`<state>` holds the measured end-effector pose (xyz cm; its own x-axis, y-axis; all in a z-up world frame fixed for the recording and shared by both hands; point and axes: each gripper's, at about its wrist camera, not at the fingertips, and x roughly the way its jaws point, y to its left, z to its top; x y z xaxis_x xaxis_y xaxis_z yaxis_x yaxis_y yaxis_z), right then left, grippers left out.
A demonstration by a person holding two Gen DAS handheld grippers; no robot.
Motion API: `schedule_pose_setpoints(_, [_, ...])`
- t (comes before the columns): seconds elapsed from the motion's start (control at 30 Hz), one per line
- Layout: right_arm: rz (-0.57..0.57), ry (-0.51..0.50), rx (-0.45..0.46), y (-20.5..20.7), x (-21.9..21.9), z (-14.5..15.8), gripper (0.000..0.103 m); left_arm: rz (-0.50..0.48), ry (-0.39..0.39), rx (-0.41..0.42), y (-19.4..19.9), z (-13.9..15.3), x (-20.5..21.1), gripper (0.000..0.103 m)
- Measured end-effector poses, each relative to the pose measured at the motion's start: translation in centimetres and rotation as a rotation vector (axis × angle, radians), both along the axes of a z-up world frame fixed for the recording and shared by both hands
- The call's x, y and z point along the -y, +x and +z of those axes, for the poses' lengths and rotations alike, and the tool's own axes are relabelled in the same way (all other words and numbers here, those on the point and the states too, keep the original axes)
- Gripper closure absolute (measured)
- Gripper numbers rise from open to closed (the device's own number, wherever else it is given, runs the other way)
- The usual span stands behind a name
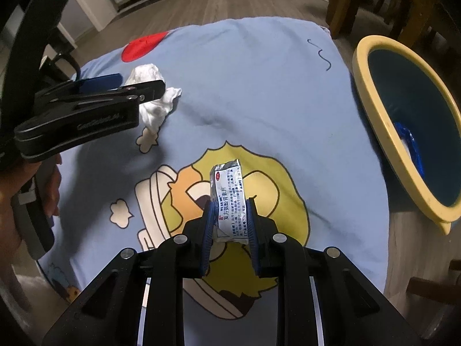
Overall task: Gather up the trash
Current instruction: 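Grasp the white medicine box with the right tool while the left tool grasps the white tissue, then carry the tissue and medicine box over the bin with both tools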
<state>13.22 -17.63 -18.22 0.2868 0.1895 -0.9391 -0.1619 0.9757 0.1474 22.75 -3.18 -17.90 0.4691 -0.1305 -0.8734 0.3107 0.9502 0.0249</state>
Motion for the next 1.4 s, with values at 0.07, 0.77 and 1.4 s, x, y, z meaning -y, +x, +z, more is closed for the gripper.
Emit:
schedule_pose_setpoints(0.07, [0.007, -0.006, 0.001, 0.2, -0.3, -0.2, 0.079, -0.019, 0.011, -0.029, 0.0, -0.6, 0.2, 0.064])
schedule_pose_setpoints(0.77, [-0.009, 0.003, 0.059, -0.4, 0.3, 3.3, 0.079, -0.061, 0.06, -0.005, -7.9, 5.8, -0.1, 0.094])
schedule_pose_setpoints(1.4, [0.045, -0.019, 0.122, -2.2, 1.7, 9.2, 0.079, 0.002, 0.074, -0.031, -15.3, 9.1, -1.0, 0.094])
